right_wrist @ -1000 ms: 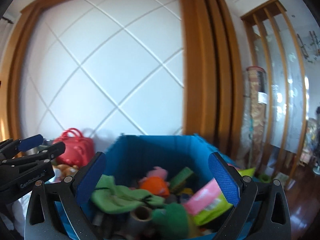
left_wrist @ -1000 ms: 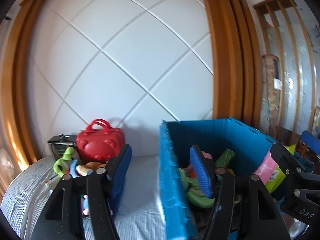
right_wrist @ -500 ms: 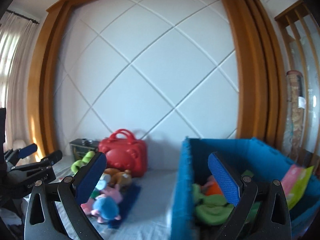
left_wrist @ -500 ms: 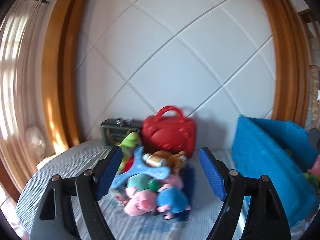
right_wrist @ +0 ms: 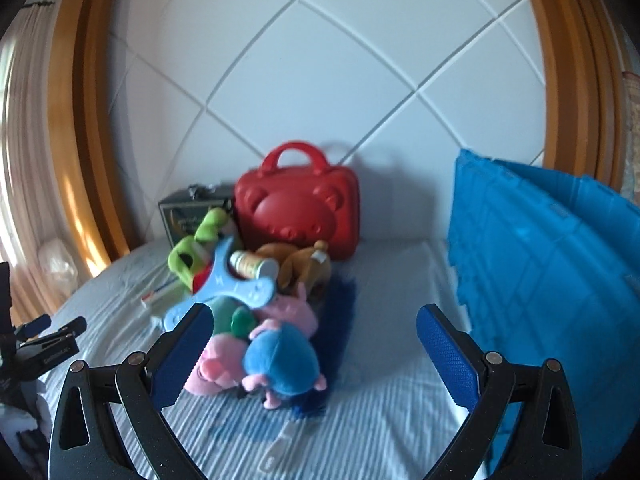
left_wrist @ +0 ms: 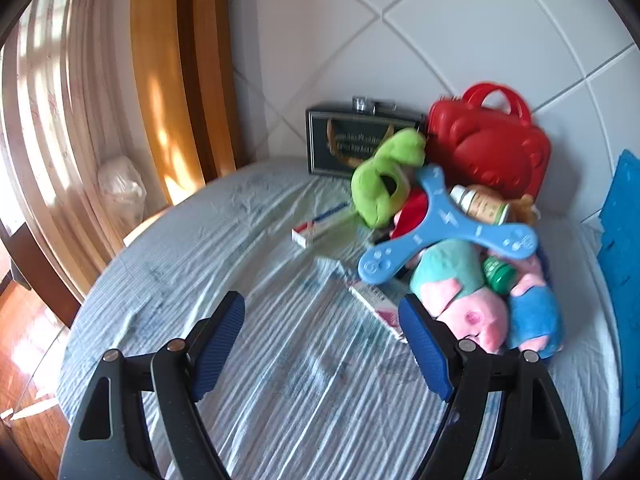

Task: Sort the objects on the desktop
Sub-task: 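Move both grippers back over the remaining pile on the bed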

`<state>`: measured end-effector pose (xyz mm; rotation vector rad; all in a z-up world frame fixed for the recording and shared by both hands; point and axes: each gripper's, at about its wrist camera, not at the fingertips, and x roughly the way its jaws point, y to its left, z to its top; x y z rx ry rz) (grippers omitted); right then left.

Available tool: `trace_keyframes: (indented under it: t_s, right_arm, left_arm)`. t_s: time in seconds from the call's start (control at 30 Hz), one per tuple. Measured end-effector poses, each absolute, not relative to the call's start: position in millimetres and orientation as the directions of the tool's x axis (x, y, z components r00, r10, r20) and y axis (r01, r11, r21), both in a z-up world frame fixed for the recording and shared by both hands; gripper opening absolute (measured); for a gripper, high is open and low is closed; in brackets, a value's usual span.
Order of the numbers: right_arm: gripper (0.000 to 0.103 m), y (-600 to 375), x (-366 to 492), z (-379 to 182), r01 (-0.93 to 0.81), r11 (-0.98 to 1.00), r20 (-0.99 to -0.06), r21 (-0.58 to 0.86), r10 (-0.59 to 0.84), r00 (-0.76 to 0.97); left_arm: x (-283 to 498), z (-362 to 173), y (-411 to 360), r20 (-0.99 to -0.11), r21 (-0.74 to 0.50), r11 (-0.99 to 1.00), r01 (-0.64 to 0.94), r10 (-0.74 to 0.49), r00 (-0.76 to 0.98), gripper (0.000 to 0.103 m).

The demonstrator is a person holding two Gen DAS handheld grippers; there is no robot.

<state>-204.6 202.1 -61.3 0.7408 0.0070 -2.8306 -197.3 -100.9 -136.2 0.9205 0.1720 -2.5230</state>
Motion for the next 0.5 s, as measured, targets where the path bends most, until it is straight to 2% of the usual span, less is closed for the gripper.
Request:
trace_keyframes:
  t_s: [0.33,0.5]
  right_arm:
    - [0.103,154,-283,-125,0.302,-0.951,-0.632,0.070,-0.276,-0.724]
    - [0.103,140,-317,-149,0.328,-0.942,-0.677,0.065,-0.284,-0.679]
  left_arm:
    - [-282,-216,-107,-0.784,-0.018,-0.919,0.394,-0.232,-0.576,0.079]
    - [-325,-242,-108,-0.814,-0.033,-0.917,0.398,-0.207,-0.542,0.079]
